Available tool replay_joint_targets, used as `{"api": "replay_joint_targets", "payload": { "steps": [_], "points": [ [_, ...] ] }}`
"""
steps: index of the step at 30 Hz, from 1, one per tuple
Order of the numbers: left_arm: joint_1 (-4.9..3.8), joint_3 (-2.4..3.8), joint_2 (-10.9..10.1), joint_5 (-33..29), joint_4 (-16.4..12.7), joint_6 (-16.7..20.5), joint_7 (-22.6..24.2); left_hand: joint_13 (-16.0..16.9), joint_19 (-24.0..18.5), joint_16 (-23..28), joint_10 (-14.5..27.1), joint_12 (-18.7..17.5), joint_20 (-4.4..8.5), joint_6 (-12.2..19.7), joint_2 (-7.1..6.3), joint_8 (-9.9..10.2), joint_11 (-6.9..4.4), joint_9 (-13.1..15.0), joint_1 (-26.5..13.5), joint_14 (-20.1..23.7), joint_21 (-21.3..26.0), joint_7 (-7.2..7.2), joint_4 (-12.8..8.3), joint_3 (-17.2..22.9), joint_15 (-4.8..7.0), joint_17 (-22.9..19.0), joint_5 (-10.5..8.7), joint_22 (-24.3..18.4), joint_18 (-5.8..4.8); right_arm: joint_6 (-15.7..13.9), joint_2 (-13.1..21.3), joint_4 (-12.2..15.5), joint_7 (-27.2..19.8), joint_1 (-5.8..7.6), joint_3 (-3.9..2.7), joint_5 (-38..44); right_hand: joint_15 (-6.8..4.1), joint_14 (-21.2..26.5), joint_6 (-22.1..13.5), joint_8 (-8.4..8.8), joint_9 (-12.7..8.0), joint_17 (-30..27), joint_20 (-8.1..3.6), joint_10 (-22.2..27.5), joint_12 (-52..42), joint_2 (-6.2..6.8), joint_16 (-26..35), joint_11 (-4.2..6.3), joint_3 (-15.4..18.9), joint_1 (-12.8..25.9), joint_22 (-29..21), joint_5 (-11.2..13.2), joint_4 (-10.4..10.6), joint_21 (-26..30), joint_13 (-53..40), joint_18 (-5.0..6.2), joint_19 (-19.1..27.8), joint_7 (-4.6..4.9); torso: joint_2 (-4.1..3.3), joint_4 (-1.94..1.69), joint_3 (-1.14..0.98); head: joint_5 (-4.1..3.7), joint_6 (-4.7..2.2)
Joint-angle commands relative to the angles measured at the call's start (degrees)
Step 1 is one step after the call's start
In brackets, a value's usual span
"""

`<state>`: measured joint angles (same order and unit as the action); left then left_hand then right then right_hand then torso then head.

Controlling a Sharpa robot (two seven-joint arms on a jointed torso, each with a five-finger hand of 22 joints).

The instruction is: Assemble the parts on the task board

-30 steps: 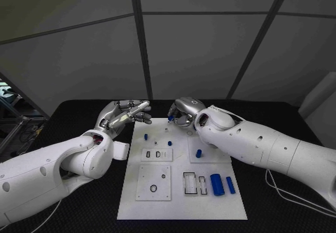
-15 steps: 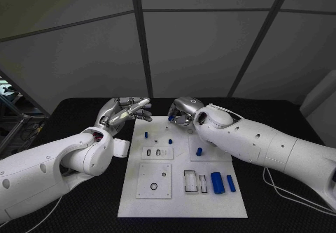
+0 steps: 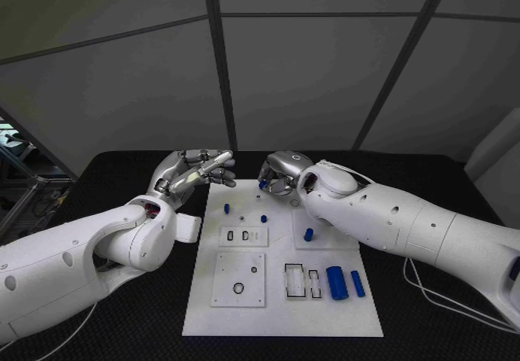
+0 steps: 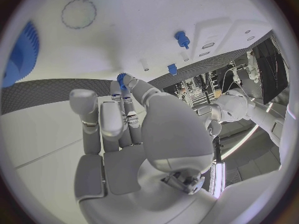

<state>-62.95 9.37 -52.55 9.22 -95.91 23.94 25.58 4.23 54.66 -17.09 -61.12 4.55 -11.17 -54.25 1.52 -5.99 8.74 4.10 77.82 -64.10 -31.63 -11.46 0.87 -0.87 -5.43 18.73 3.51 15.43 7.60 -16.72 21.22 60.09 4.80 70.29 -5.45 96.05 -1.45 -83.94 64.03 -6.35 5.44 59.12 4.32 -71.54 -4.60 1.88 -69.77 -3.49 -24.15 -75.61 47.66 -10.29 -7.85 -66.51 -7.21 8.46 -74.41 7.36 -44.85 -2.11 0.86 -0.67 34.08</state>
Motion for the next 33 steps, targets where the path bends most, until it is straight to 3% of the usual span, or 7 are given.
{"api": "replay_joint_targets", "payload": {
  "steps": [1,7,12,18,22,28,33],
  "points": [
    [-0.15,0.06,0.00,0.35,-0.14,-0.62,0.18,-0.07,-0.54,-0.05,0.32,-0.35,0.06,0.23,0.47,0.41,0.02,-0.08,0.00,0.51,-0.42,-0.29,0.01,-0.36,-0.01,0.12,-0.04,0.10,2.55,0.67,-0.38,-0.52,0.64,0.08,-0.02,0.09,0.37,-1.72,-0.93,0.56,1.06,-0.04,0.37,1.40,0.80,0.26,-0.33,-0.40,-0.13,0.73,0.02,0.35,0.85,-0.32,0.30,-1.13,0.56,0.52,-0.07,0.00,0.04,0.06,-0.06],
    [-0.21,0.06,0.03,0.35,-0.11,-0.64,0.10,-0.07,-0.54,-0.05,0.32,-0.35,0.06,0.23,0.47,0.41,0.02,-0.08,0.00,0.51,-0.42,-0.29,0.01,-0.36,-0.01,0.12,-0.04,0.10,2.55,1.48,-0.86,-1.10,1.03,0.08,-0.02,0.12,1.06,-1.47,-2.39,1.62,0.93,-0.51,0.97,4.37,1.19,0.99,-0.22,-1.21,-0.46,1.29,-0.25,0.61,1.52,-0.27,0.95,-1.08,1.08,1.10,-0.08,-0.02,0.04,0.11,0.06],
    [-0.23,0.06,0.01,0.35,-0.10,-0.61,0.06,-0.08,-0.63,-0.04,0.37,-0.39,0.04,0.27,0.51,0.46,0.03,-0.08,0.01,0.58,-0.47,-0.31,0.01,-0.38,-0.03,0.17,-0.03,0.14,2.55,2.18,-1.02,-1.38,1.64,0.09,-0.02,0.25,2.17,-0.70,-8.24,2.90,-0.16,-2.82,2.07,11.29,1.09,2.84,1.12,-2.57,-0.52,1.96,-3.88,0.99,2.30,1.90,2.52,-0.39,3.43,1.94,-0.07,0.11,0.00,0.18,0.07],
    [-0.25,0.06,-0.08,0.35,-0.14,-0.63,0.04,-0.07,-0.75,-0.01,0.42,-0.43,0.01,0.30,0.55,0.51,0.06,-0.08,0.02,0.70,-0.52,-0.33,0.00,-0.42,-0.06,0.22,-0.04,0.18,2.55,0.61,-0.03,-0.06,1.95,0.09,-0.02,0.54,2.57,0.20,-11.64,2.81,-0.78,-5.63,2.46,15.31,0.81,3.59,3.04,-3.10,0.30,1.35,-6.85,0.97,2.27,3.85,3.27,0.15,5.25,1.58,-0.05,0.10,-0.02,0.15,-0.01],
    [-0.26,0.06,-0.31,0.35,-0.17,-0.64,0.05,-0.07,-0.75,-0.01,0.42,-0.43,0.01,0.30,0.55,0.51,0.06,-0.08,0.02,0.70,-0.52,-0.33,0.00,-0.42,-0.06,0.22,-0.04,0.18,2.55,-1.31,2.45,2.97,2.01,0.07,-0.02,0.61,2.46,-0.04,-10.94,2.46,-0.55,-5.18,2.46,14.45,-0.20,3.50,2.64,-2.90,0.54,1.13,-6.28,0.34,2.46,3.48,3.05,0.10,4.89,1.58,-0.02,0.16,-0.05,0.22,-0.02],
    [-0.26,0.05,-0.71,0.35,-0.02,-0.70,0.08,-0.07,-0.80,0.00,0.43,-0.44,0.00,0.31,0.56,0.52,0.07,-0.08,0.02,0.74,-0.54,-0.33,-0.01,-0.43,-0.07,0.24,-0.04,0.19,2.55,-4.15,9.92,10.70,2.42,0.11,-0.21,-2.96,1.73,-0.98,-9.71,2.33,-0.16,-2.33,2.01,9.82,-3.03,3.96,0.36,-1.88,1.06,2.38,-1.76,0.03,4.00,0.51,2.32,-0.64,2.40,1.56,0.16,0.54,-0.01,0.36,-0.33],
    [-0.26,0.05,-0.87,0.35,0.23,-0.73,0.04,-0.07,-0.80,0.00,0.43,-0.44,0.00,0.31,0.56,0.52,0.07,-0.08,0.02,0.74,-0.54,-0.33,-0.01,-0.43,-0.07,0.24,-0.04,0.19,2.55,-2.21,16.40,15.98,3.95,0.17,-2.12,-9.71,0.72,-1.79,-9.96,2.52,-0.09,0.89,1.33,0.35,-8.12,5.32,-2.18,-0.38,2.61,3.27,1.77,-0.69,5.02,-1.78,-0.08,-1.19,0.66,1.26,0.33,1.12,-0.05,0.27,-0.67]
  ]
}}
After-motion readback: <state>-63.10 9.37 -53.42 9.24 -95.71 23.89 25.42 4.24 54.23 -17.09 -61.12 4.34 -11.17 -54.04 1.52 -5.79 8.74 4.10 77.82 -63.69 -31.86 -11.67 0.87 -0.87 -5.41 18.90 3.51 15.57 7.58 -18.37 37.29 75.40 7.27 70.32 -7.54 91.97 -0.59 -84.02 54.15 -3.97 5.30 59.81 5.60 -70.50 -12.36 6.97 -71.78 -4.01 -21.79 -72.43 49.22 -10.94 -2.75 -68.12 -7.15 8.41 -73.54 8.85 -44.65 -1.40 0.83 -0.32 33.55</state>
